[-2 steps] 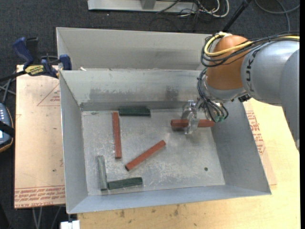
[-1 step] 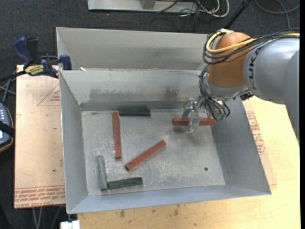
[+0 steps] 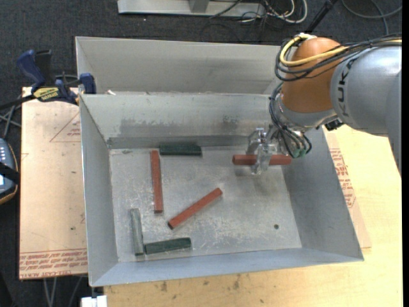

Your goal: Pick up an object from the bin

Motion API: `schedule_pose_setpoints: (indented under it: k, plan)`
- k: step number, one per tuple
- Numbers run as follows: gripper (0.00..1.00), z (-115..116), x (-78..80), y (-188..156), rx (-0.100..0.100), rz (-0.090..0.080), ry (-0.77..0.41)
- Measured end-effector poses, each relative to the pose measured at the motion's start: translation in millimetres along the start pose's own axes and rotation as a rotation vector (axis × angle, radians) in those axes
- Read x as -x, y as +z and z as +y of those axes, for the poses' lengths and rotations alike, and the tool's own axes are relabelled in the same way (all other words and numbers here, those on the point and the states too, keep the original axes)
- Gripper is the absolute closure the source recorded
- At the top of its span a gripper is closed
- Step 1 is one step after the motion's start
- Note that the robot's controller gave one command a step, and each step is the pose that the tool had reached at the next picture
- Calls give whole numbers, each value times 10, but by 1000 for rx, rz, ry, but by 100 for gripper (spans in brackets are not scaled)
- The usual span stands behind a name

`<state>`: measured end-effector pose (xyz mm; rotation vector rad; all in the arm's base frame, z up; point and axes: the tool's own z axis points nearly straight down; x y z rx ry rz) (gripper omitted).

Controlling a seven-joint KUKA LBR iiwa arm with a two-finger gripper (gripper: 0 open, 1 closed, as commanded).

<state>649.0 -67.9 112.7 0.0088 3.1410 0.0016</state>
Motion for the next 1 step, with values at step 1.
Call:
schedule_pose_setpoints:
  k: [1]
  plan:
    - [100, -1, 12, -119, -1, -5, 0]
